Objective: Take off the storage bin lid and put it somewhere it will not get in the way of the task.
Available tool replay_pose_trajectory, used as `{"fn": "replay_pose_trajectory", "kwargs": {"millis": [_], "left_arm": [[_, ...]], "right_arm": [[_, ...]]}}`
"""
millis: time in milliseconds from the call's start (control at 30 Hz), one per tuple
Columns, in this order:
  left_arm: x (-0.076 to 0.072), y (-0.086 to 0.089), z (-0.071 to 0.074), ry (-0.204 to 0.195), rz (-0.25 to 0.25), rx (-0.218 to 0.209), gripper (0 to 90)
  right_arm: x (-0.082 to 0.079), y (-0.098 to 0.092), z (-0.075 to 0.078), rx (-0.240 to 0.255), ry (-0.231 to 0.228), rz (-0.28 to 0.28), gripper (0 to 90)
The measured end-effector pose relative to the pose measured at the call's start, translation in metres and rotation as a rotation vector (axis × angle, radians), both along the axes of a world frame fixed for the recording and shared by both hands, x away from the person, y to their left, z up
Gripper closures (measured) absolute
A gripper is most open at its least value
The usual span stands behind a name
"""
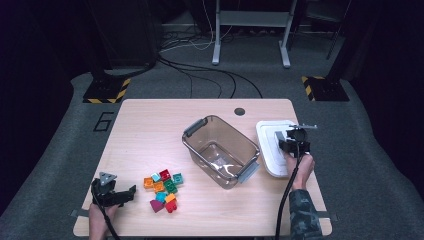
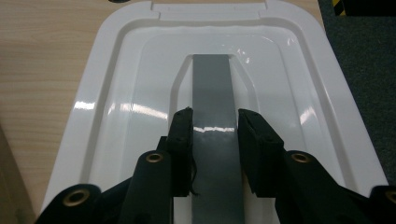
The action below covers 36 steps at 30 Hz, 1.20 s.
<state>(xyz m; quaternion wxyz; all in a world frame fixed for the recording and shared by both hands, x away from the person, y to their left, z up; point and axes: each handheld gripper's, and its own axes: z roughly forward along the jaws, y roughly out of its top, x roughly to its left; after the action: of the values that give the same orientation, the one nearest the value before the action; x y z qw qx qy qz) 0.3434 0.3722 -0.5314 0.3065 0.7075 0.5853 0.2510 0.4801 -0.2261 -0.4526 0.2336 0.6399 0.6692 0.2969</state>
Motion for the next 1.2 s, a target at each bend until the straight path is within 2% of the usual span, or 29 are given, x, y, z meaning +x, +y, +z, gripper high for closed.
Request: {"fn": "replay_pose_trajectory", "kwargs": {"millis": [233, 433, 700, 1000, 1067, 1200], "left_arm": [[0.000, 0.000, 0.000, 0.000, 0.000, 0.000, 3.3], [0.000, 0.000, 0.000, 0.000, 0.000, 0.001, 3.3], [0.000, 0.000, 0.000, 0.000, 0.000, 0.000, 3.2], [0.000, 0.000, 0.000, 0.000, 0.000, 0.000, 3.2], [0.000, 0.000, 0.000, 0.000, 0.000, 0.000, 3.2], [0.000, 0.000, 0.000, -0.002, -0.001, 0.001, 3.2]], "right_arm": [[0.004, -0.001, -0.013, 0.022, 0.035, -0.024, 66.7], [0.008, 0.001, -0.021, 0.017, 0.053, -0.010, 66.6], [0.011, 0.003, -0.030, 0.005, 0.064, -0.007, 66.6], [0.013, 0.001, -0.041, 0.022, 0.066, 0.001, 66.0], [0.014, 0.001, -0.043, 0.022, 0.065, 0.006, 61.9], [0.012, -0.002, -0.041, 0.034, 0.046, 0.012, 43.5]]}}
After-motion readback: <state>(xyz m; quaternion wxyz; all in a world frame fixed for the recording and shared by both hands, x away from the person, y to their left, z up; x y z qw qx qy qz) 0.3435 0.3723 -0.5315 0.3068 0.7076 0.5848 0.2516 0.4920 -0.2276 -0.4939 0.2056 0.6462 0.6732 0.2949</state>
